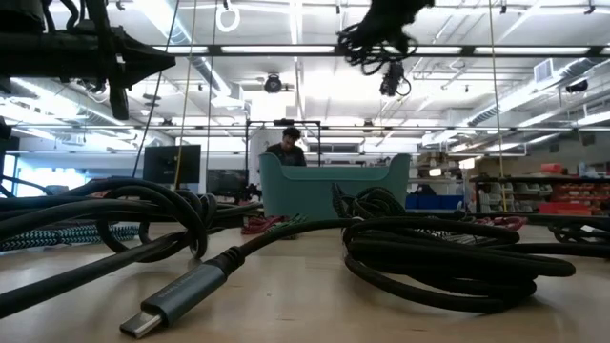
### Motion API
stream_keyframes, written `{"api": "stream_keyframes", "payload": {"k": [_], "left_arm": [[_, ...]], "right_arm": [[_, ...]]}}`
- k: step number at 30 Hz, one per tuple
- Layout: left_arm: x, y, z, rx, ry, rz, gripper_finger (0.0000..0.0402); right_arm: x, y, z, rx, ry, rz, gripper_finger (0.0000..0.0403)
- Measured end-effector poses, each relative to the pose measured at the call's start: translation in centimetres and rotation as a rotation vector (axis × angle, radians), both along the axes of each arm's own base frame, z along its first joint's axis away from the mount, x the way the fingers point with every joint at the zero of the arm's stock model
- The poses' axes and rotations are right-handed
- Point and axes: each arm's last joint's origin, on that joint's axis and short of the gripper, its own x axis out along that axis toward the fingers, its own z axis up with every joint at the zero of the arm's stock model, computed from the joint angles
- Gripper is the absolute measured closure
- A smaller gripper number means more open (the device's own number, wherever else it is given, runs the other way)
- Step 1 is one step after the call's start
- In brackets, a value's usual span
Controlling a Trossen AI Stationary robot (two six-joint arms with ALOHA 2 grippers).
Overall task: Pick and place USB-C Cables
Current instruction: Put the black charger cable into the light blue bin
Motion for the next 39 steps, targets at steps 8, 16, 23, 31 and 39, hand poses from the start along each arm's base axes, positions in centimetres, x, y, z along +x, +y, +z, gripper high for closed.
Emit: {"api": "stream_keyframes", "payload": {"k": [8,16,23,31,39], "left_arm": [[0.1,0.0,-0.5,-0.020,0.052,-0.002,0.0365],[0.1,0.0,-0.5,-0.020,0.053,-0.002,0.0365],[0.1,0.0,-0.5,-0.019,0.053,-0.001,0.0365],[0.1,0.0,-0.5,-0.018,0.054,-0.001,0.0365],[0.1,0.0,-0.6,-0.020,0.062,-0.001,0.0365]], "right_arm": [[3.6,-6.8,-1.1,0.008,0.012,0.126,0.0380],[7.4,-10.9,-1.8,-0.061,0.155,0.223,0.0380],[9.8,-12.4,-6.8,-0.118,0.520,0.291,0.0380],[12.6,-11.8,-12.3,-0.096,0.640,0.420,0.0380],[14.9,-10.7,-16.1,-0.092,0.680,0.499,0.0380]]}}
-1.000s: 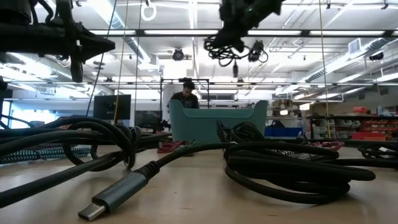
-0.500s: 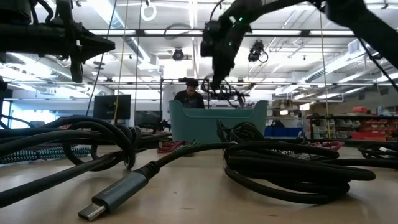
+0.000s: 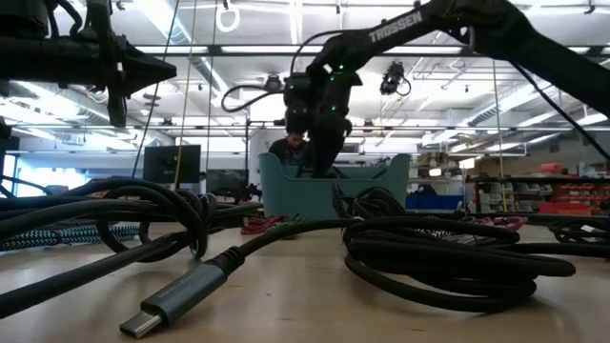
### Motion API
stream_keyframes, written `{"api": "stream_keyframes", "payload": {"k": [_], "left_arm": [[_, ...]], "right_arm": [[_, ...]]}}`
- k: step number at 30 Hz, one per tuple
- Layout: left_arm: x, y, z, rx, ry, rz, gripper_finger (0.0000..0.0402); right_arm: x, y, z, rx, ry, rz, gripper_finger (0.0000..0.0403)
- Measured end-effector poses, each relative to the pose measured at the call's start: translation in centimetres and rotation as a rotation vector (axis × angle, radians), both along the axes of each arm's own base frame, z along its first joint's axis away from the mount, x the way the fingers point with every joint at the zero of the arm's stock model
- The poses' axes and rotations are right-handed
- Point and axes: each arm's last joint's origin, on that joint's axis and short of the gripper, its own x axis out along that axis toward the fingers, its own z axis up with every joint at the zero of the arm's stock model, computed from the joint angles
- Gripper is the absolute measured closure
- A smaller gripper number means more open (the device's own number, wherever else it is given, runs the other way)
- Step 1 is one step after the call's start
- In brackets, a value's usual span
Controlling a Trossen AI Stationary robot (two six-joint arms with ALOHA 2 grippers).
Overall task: Pick and place USB-C Cables
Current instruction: Put the black charger cable into the light blue bin
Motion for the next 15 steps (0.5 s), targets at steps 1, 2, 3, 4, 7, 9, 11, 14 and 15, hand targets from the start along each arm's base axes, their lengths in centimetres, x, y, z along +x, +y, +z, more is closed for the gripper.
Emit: {"api": "stream_keyframes", "payload": {"k": [1,2,3,4,7,9,11,14,15], "left_arm": [[0.0,0.0,0.0,0.000,0.000,0.000,0.0365],[0.0,0.0,0.0,0.000,0.000,0.000,0.0365],[0.0,0.0,0.0,0.000,0.000,0.000,0.0365],[0.0,0.0,0.0,0.000,0.002,0.000,0.0365],[0.0,0.0,0.0,-0.001,0.004,0.000,0.0365],[0.0,0.0,-0.1,-0.001,0.006,0.000,0.0365],[0.0,0.0,-0.1,-0.001,0.006,0.000,0.0365],[0.0,0.0,-0.1,-0.002,0.007,0.000,0.0365],[0.0,0.0,-0.1,-0.002,0.007,0.000,0.0365]], "right_arm": [[0.2,0.2,-0.3,0.001,0.004,0.009,0.0380],[0.4,0.3,-0.7,0.004,0.011,0.017,0.0380],[0.5,0.5,-0.9,0.005,0.011,0.021,0.0380],[0.6,0.5,-1.0,0.007,0.012,0.023,0.0380],[0.9,0.7,-1.3,0.005,0.007,0.029,0.0380],[1.0,1.0,-1.6,0.012,0.020,0.029,0.0380],[1.2,1.2,-1.6,0.012,0.017,0.026,0.0380],[1.3,1.5,-1.6,0.007,0.023,0.028,0.0360],[1.3,1.5,-1.6,-0.003,0.027,0.028,0.0345]]}}
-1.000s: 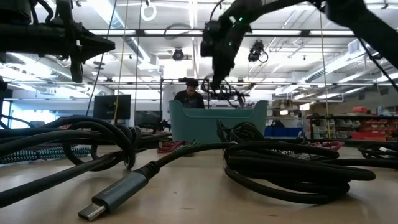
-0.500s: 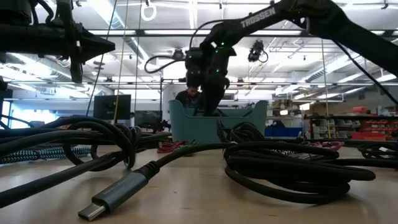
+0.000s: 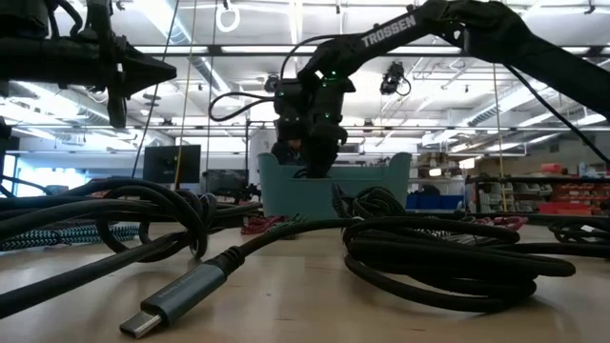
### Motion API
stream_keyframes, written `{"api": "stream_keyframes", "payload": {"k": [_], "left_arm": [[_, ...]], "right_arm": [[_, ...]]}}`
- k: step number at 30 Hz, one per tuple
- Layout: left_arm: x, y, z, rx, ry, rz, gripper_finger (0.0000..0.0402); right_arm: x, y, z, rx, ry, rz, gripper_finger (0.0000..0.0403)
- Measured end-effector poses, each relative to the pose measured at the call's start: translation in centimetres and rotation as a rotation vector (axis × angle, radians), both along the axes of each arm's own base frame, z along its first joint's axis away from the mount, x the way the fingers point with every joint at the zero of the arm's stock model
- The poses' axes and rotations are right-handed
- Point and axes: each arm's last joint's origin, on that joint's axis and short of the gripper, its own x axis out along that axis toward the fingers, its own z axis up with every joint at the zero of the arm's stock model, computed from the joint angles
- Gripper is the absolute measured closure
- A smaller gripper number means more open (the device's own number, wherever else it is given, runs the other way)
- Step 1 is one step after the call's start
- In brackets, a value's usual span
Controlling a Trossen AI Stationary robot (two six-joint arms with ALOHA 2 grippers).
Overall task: Pick and place USB-C Cables
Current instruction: Put the black charger cable into the light blue bin, then put the left purple charger cable into the light blue bin
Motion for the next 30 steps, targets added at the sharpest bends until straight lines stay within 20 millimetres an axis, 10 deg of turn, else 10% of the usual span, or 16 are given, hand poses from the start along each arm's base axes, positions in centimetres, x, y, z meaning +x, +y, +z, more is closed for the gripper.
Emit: {"api": "stream_keyframes", "payload": {"k": [10,20,30], "left_arm": [[0.0,0.0,-0.1,0.078,0.055,0.013,0.0365],[0.0,0.0,-0.3,0.079,0.077,0.012,0.0365],[0.0,-0.8,-3.8,-0.251,0.323,-0.076,0.0395]], "right_arm": [[0.3,0.7,1.7,-0.078,-0.014,-0.004,0.0256],[-1.6,2.0,12.5,-0.172,-0.278,-0.034,0.0256],[-9.8,7.4,26.2,-0.238,-0.665,-0.083,0.0255]]}}
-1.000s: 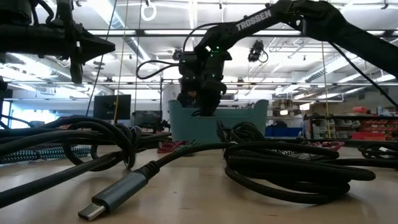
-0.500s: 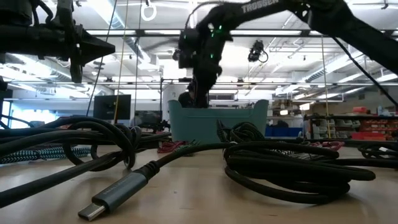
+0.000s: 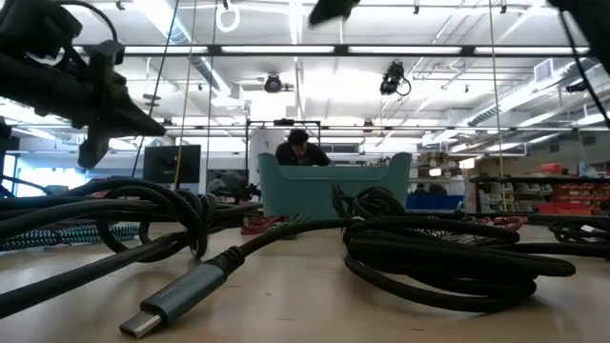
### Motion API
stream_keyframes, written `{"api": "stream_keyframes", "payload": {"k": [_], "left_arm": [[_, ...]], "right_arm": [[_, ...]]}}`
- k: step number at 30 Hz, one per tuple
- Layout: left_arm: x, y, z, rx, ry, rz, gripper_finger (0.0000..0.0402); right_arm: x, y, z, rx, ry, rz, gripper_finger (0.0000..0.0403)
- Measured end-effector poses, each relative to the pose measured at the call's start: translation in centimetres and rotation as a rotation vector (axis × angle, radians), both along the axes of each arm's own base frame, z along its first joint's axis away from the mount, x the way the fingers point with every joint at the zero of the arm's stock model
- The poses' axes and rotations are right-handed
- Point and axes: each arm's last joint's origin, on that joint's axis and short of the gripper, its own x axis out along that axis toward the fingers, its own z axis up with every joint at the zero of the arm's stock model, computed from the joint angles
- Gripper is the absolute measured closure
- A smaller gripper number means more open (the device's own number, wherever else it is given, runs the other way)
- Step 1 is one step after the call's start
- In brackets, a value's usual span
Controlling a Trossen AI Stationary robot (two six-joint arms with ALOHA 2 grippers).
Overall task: Pick and place USB-C Cables
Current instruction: Put the left purple charger cable into the light blue bin
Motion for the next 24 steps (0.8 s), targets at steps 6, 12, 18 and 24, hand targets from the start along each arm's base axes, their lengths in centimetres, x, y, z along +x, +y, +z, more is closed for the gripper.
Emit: {"api": "stream_keyframes", "payload": {"k": [6,12,18,24], "left_arm": [[0.3,-1.0,2.3,-0.041,-0.014,-0.098,0.0398],[1.4,-1.7,6.6,-0.005,0.225,-0.148,0.0399],[3.6,-2.3,8.9,-0.048,0.689,-0.152,0.0400],[6.7,-3.5,8.1,-0.247,1.039,-0.110,0.0400]], "right_arm": [[-5.7,2.9,5.3,-0.007,-0.198,-0.013,0.0255],[-9.0,4.2,7.6,0.005,-0.297,-0.026,0.0255],[-9.3,4.3,7.8,0.024,-0.306,-0.037,0.0255],[-8.1,3.9,6.9,0.037,-0.261,-0.041,0.0255]]}}
